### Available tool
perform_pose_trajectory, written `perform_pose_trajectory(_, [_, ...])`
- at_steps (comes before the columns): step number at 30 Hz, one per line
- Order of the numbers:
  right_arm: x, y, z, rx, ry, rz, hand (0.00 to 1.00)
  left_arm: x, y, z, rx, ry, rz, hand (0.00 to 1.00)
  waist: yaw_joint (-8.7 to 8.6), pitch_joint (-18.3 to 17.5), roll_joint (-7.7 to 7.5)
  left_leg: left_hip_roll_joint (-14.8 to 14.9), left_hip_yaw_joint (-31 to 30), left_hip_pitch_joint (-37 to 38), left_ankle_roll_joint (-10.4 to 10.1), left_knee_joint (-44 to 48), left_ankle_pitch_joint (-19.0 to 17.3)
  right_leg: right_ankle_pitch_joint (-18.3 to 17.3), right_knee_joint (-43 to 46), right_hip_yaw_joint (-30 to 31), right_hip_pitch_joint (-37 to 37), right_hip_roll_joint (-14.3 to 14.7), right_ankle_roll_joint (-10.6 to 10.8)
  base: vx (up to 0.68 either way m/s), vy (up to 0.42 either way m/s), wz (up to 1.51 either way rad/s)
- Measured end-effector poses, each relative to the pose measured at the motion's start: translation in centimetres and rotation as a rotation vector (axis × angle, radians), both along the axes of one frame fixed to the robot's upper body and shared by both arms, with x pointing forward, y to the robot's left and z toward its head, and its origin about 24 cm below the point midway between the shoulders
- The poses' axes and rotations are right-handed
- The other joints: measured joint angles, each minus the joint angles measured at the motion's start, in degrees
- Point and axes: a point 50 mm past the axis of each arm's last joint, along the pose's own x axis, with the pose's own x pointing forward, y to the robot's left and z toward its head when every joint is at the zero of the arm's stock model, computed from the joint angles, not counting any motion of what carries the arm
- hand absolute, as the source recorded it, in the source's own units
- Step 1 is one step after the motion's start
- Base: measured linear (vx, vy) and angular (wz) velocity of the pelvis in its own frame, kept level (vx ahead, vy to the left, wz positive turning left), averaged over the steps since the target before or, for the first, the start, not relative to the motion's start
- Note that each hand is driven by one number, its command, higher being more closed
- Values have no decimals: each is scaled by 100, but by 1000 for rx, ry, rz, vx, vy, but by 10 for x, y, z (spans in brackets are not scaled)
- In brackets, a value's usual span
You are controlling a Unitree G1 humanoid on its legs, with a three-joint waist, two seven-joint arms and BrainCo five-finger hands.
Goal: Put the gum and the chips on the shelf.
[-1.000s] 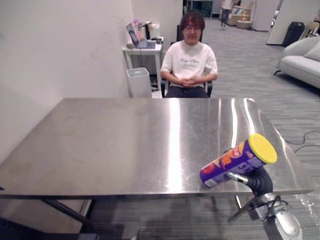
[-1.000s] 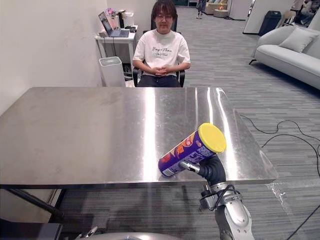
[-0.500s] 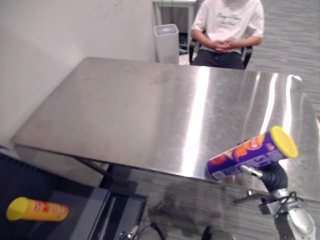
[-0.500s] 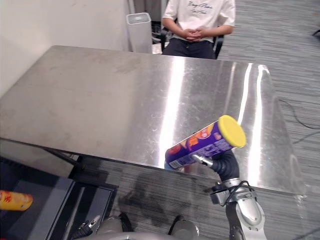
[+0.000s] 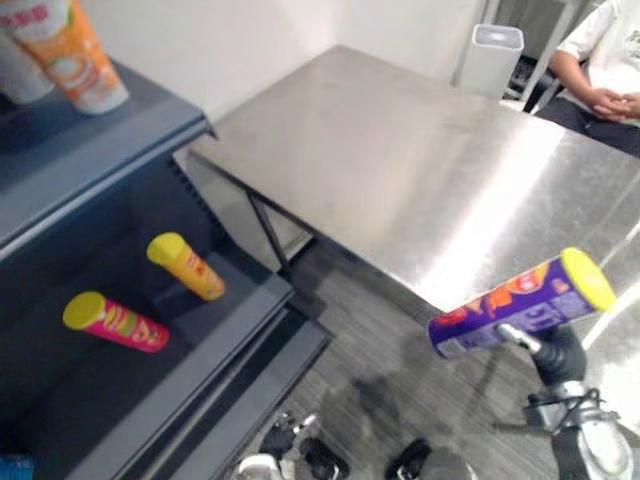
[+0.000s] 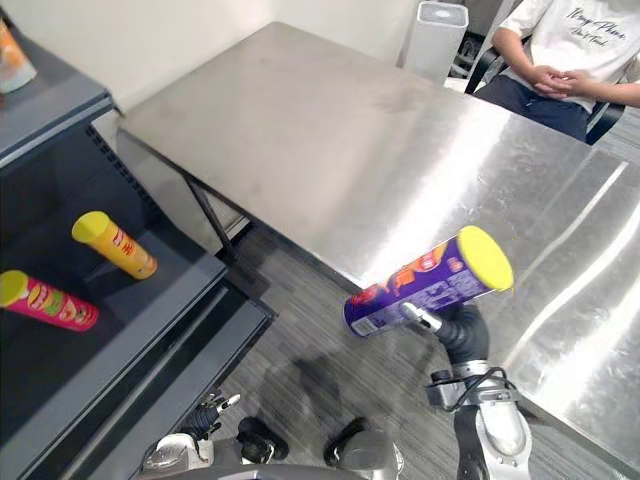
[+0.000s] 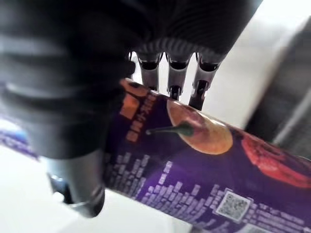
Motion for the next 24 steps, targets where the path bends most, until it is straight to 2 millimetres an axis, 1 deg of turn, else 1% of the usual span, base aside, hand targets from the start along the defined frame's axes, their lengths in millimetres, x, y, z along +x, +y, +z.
perform_pose_trajectory(1, [1, 4, -8, 0, 43, 12, 100, 2, 2, 1, 9, -5, -5, 0, 9, 83, -13, -37, 13, -43, 42, 7, -25, 76, -12, 18, -48, -36, -17, -61, 165, -1])
perform_pose_trajectory(3, [0, 9, -15, 2, 79, 28, 100, 2, 7, 1, 25, -5, -6, 0, 62, 160, -33, -121, 6, -108, 51, -50, -29, 186, -78, 26, -119, -58, -21, -54, 144, -2])
perform_pose_trajectory(4, [0, 12, -19, 11, 94, 37, 100, 1, 12, 2, 34, -4, 18, 0, 125, 207, -74, -177, 0, -135, 60, -102, -24, 228, -83, 39, -159, -90, -20, -56, 147, 1])
perform_pose_trajectory(6, [1, 15, -22, 18, 105, 46, 100, -2, 20, 1, 51, 3, 64, 0, 142, 237, -124, -271, -77, -184, 63, -153, -24, 242, -59, 19, -178, -150, -19, -29, 121, 22])
perform_pose_trajectory(7, [1, 18, -22, 23, 107, 54, 100, -4, 27, 2, 67, 3, 99, 0, 148, 266, -173, -365, -157, -182, 66, -198, -26, 241, 36, -13, -147, -254, -26, 0, 108, 35])
perform_pose_trajectory(8, [1, 19, -22, 26, 105, 57, 100, -4, 30, 2, 75, 3, 119, 0, 155, 267, -186, -418, -199, -181, 73, -219, -30, 235, 85, -44, -123, -310, -38, 7, 109, 40])
perform_pose_trajectory(9, [1, 20, -22, 34, 101, 56, 100, -8, 36, 2, 87, 7, 164, 0, 164, 284, -216, -528, -337, -186, 104, -227, -59, 162, 233, -41, -58, -435, -97, 0, 89, 39])
perform_pose_trajectory(10, [1, 21, -23, 41, 104, 51, 100, -10, 39, 2, 92, 11, 183, 0, 158, 290, -223, -582, -426, -161, 121, -223, -80, 113, 309, 3, -15, -489, -135, -2, 105, 64])
perform_pose_trajectory(11, [-3, 21, -26, 56, 118, 34, 100, -16, 46, 2, 109, 24, 221, 0, 145, 299, -220, -687, -696, -105, 150, -148, -157, -69, 482, 431, -17, -473, -479, -7, 104, 74])
perform_pose_trajectory(12, [-8, 20, -29, 62, 137, 21, 100, -23, 51, 1, 125, 36, 239, 0, 130, 307, -219, -718, -914, -29, 173, -12, -261, -216, 729, 1012, -42, -398, -945, 39, 102, 137])
perform_pose_trajectory(13, [-18, 17, -35, 64, 177, -6, 100, -31, 60, 1, 156, 56, 263, 0, 53, 340, -271, -831, -1365, 153, 371, 121, -429, 3, 1407, 2716, -238, -302, -1206, 57, 69, 167])
perform_pose_trajectory(14, [-22, 16, -39, 68, 198, -22, 100, -33, 66, 3, 173, 57, 272, 0, -42, 318, -273, -927, -1726, 199, 411, 156, -469, 11, 1774, 3622, -378, -157, -1070, 98, 37, 178])
perform_pose_trajectory(15, [-25, 17, -40, 64, 209, -30, 100, -33, 69, 4, 183, 55, 274, 0, -115, 328, -263, -959, -1917, 185, 413, 168, -475, -107, 1791, 4126, -417, 33, -884, 133, -36, 149])
perform_pose_trajectory(16, [-25, 17, -41, 58, 214, -31, 100, -34, 73, 5, 201, 51, 278, 0, -177, 310, -331, -979, -2112, 152, 415, 169, -473, -283, 1651, 4862, -506, 381, -627, 162, -71, 129])
perform_pose_trajectory(17, [-24, 18, -39, 59, 203, -28, 100, -37, 78, 6, 215, 57, 286, 0, -178, 300, -375, -1019, -2342, 80, 409, 176, -470, -435, 1349, 5720, -634, 831, -392, 171, -93, 129])
perform_pose_trajectory(18, [-23, 17, -36, 56, 187, -33, 100, -41, 80, 5, 218, 66, 296, 0, -193, 294, -393, -1062, -2523, 27, 375, 206, -456, -479, 1033, 6432, -664, 1176, -192, 121, -75, 105])
perform_pose_trajectory(19, [-23, 16, -34, 53, 180, -37, 100, -42, 79, 5, 214, 70, 300, 0, -208, 294, -394, -1089, -2619, 13, 331, 253, -454, -449, 901, 6718, -650, 1306, -103, 108, -62, 94])
perform_pose_trajectory(20, [-25, 15, -31, 47, 174, -43, 100, -44, 76, 4, 206, 75, 298, 0, -208, 283, -418, -1153, -2752, 9, 301, 325, -487, -379, 796, 6898, -628, 1377, 19, 169, -112, 86])
perform_pose_trajectory(21, [-27, 14, -27, 41, 162, -40, 100, -48, 74, 2, 201, 85, 295, 0, -195, 245, -485, -1237, -2889, 14, 274, 443, -519, -306, 715, 6930, -615, 1384, 142, 218, -168, 91])
perform_pose_trajectory(22, [-26, 15, -22, 38, 137, -24, 100, -51, 74, 2, 197, 93, 294, 0, -191, 235, -499, -1255, -3016, 0, 242, 582, -566, -317, 642, 6918, -546, 1408, 176, 216, -177, 74])
perform_pose_trajectory(23, [-26, 15, -20, 36, 127, -18, 100, -51, 73, 1, 193, 94, 293, 0, -199, 235, -479, -1253, -3124, -12, 230, 609, -572, -344, 568, 6902, -446, 1405, 220, 164, -154, 71])
perform_pose_trajectory(24, [-26, 15, -16, 28, 113, -7, 100, -49, 73, 2, 188, 84, 289, 0, -190, 209, -499, -1226, -3297, -51, 208, 615, -559, -359, 322, 6773, -282, 1426, 247, 128, -144, 61])
